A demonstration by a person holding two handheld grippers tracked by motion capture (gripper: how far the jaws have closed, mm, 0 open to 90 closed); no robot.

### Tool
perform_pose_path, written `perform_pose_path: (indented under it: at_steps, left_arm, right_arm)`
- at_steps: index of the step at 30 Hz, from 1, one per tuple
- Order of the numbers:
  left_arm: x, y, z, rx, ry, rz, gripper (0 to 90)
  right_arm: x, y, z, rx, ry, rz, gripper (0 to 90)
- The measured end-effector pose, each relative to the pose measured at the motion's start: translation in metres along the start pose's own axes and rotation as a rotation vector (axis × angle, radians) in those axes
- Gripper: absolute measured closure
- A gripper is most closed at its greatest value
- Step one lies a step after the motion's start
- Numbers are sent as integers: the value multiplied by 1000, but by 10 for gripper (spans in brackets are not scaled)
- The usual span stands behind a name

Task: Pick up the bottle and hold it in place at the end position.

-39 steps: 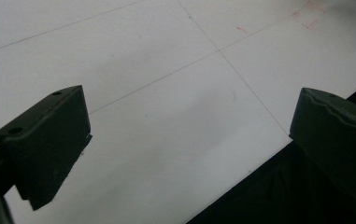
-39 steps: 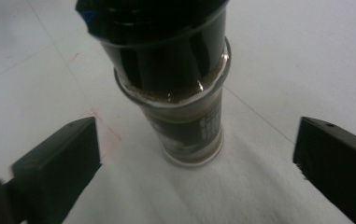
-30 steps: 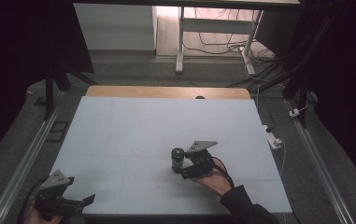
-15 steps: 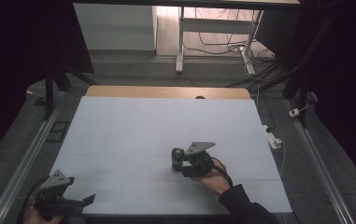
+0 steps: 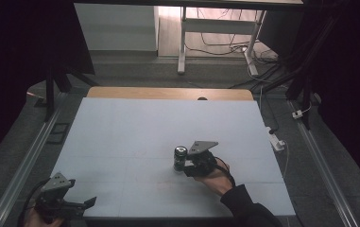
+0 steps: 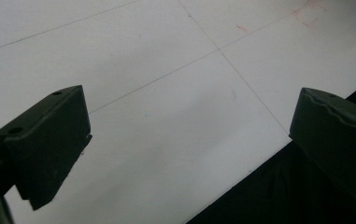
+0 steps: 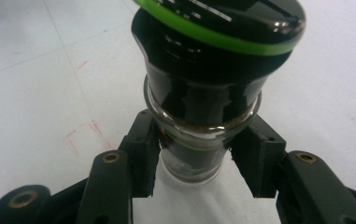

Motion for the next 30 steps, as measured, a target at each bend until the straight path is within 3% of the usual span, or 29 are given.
perform_pose_path:
  at_steps: [20, 30]
  left_arm:
    - [0, -1, 0, -4, 1, -2, 0]
    - [0, -1, 0, -5, 2, -4, 0]
  right_arm:
    - [36, 29, 12, -8, 6, 9, 524]
    - [53, 47, 24, -25, -13, -16, 524]
Point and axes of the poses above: each handheld gripper's, and its own axes: z roughly forward along the jaws, x roughly out of its top, y roughly to its right, the point moved 1 cm from there along z, roughly forward along the jaws, and after that the axes turned 2 degrees about -y, right-handed, at the moved point
